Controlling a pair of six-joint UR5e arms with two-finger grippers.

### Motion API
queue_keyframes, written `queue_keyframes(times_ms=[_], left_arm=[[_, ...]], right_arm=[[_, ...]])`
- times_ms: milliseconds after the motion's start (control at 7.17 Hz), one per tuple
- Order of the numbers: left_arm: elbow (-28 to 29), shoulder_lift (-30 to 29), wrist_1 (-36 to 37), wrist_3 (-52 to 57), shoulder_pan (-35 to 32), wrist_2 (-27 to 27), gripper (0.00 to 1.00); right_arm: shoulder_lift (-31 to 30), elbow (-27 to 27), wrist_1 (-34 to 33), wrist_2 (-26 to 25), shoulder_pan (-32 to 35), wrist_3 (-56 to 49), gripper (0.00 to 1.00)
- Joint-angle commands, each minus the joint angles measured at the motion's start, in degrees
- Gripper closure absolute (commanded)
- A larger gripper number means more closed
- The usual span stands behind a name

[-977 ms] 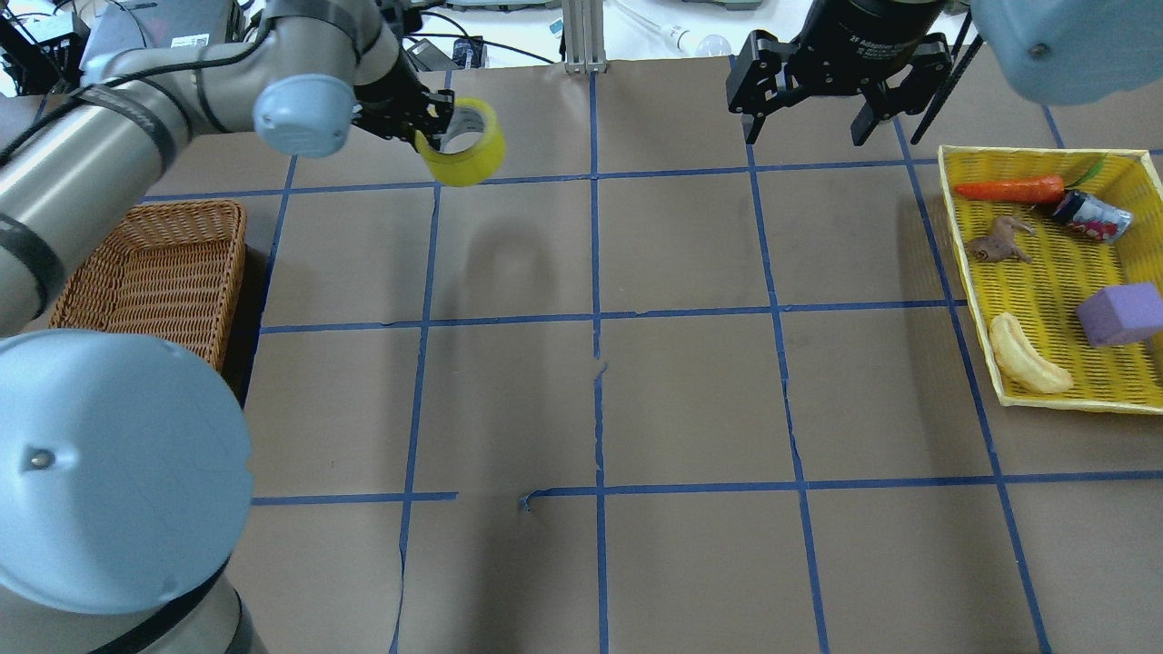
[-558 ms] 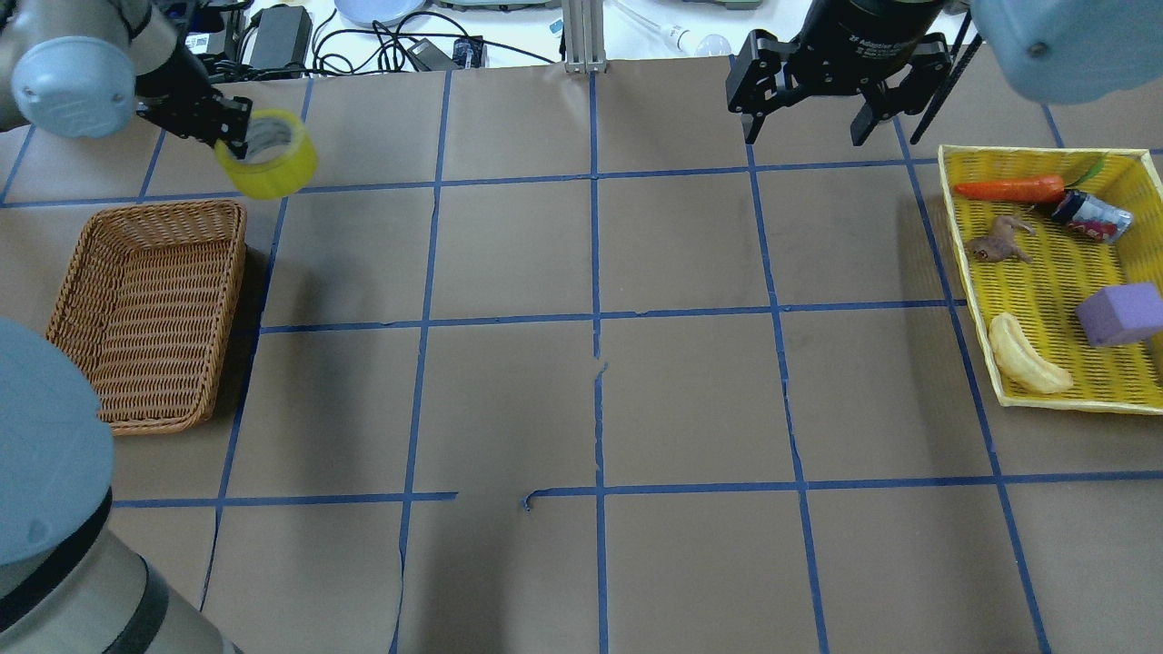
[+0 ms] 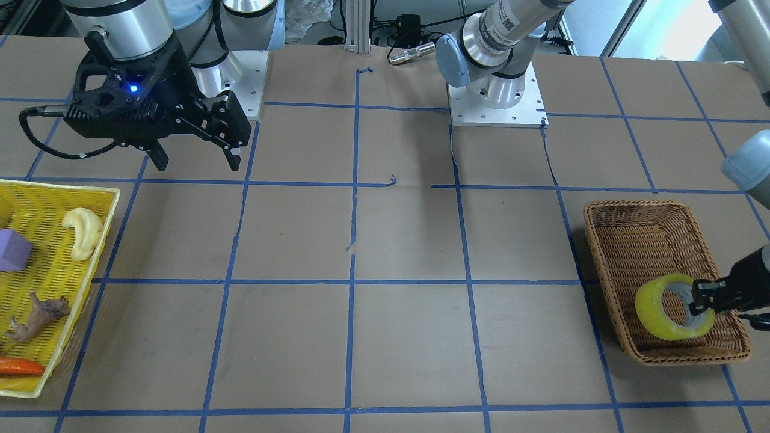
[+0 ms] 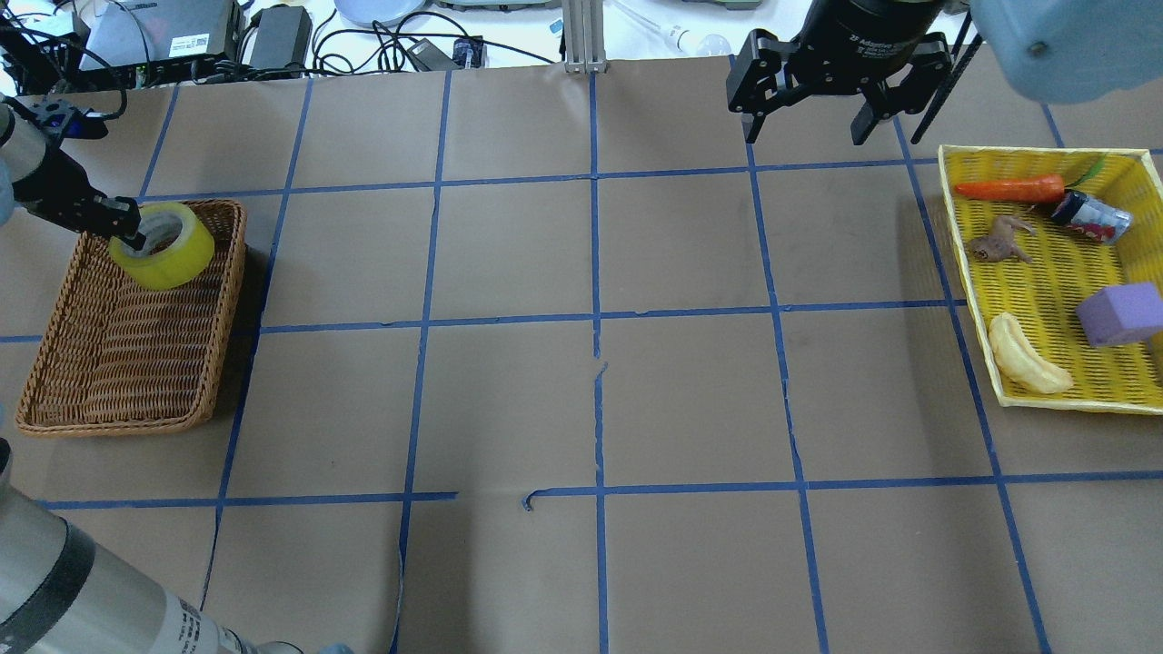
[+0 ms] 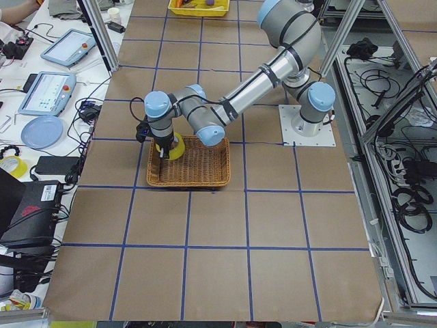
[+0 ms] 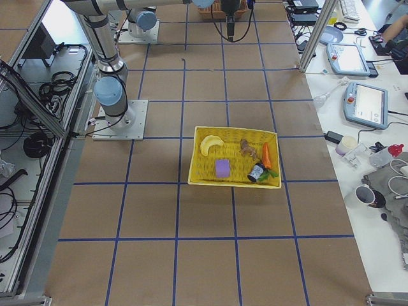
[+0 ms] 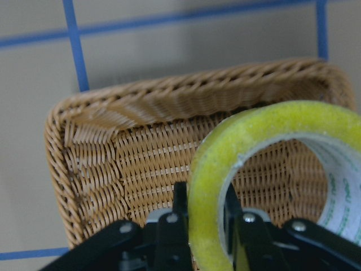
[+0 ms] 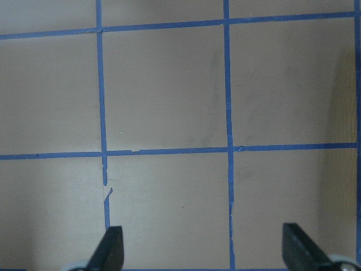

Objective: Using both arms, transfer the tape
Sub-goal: 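Carry the tape roll with the left gripper over the wicker basket, then open the left gripper to drop the tape roll into the basket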

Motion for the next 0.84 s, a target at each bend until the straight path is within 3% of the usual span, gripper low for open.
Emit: queue_keyframes(times_ms=[0, 140, 279, 558, 698], left_arm=[[-7.3, -0.8, 15.4, 0.6, 0.6, -0.6, 1.0], [-7.2, -0.9, 16.1, 1.2, 0.6, -0.5, 0.08], [-7.1, 0.0, 15.6, 1.3, 0.6, -0.2, 0.0], [-6.6, 4.7, 12.9, 0.6, -3.6, -0.4, 0.0], [-4.7, 8.5, 9.4, -4.9, -9.2, -0.2, 0.0]], right_arm=[[0.0, 0.1, 0.0, 0.0, 0.0, -0.1, 0.0], [0.0, 0.1, 0.0, 0.0, 0.0, 0.0, 0.0], [0.0, 0.1, 0.0, -0.1, -0.1, 0.0, 0.0], [0.0, 0.1, 0.0, 0.0, 0.0, 0.1, 0.0], [0.0, 0.1, 0.0, 0.0, 0.0, 0.0, 0.0]])
